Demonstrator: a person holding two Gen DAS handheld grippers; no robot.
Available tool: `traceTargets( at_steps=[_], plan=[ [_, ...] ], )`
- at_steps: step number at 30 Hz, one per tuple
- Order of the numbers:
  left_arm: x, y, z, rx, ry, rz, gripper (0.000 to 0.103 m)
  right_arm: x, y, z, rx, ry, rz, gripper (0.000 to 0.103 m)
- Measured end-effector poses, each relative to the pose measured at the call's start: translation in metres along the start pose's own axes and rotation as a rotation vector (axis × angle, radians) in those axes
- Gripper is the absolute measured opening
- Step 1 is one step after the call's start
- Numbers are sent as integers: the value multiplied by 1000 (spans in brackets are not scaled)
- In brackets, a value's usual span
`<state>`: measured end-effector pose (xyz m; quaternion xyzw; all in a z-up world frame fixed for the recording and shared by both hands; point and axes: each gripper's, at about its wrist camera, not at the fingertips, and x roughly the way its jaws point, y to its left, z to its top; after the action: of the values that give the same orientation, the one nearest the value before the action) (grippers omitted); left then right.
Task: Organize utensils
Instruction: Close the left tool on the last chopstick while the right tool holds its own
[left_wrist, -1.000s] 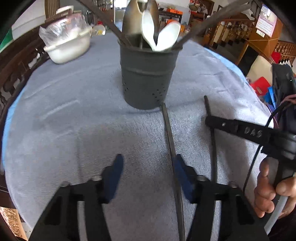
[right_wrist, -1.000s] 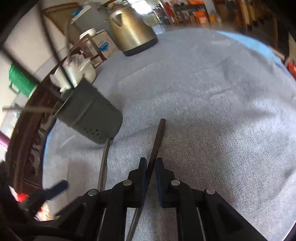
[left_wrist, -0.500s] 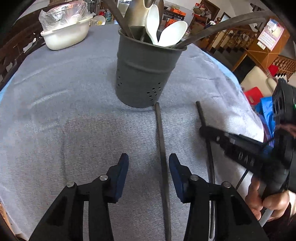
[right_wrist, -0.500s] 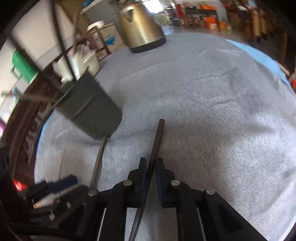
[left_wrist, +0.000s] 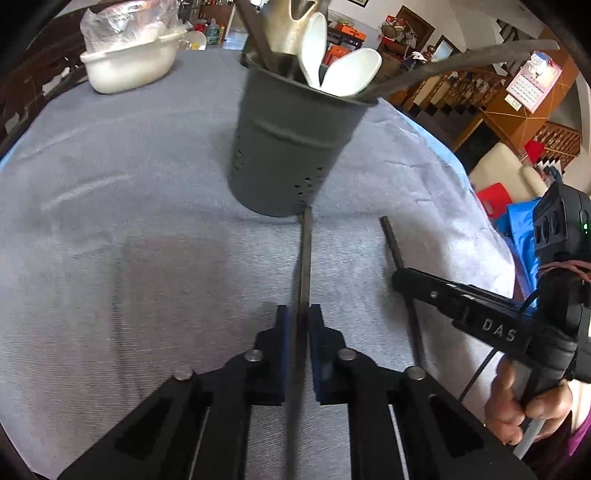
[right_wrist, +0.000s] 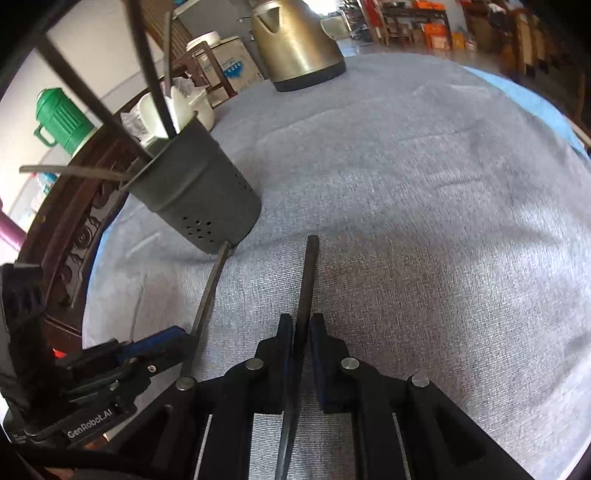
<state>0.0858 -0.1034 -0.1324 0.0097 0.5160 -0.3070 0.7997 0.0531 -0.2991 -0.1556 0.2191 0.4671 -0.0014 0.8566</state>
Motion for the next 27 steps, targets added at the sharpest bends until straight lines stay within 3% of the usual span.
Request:
traceTargets(
  at_steps=[9,15,18,20,27],
  plan=[
    [-26,46,-15,-72,8,28,7,11,3,22,62,18,-36,13],
    [-36,61,-4,-89,-15,71,7,25,19,31,17,-6,-73,11],
    [-33,60,8,-70,-10,75,19,26,33,30,-29,-9,-60,9],
    [-28,59,14,-68,12,82,46,24,39,29,-45,-15,-52,10],
    [-4,50,32,-42,53,70,48,30,38,41,-24,67,-91,11]
  ],
)
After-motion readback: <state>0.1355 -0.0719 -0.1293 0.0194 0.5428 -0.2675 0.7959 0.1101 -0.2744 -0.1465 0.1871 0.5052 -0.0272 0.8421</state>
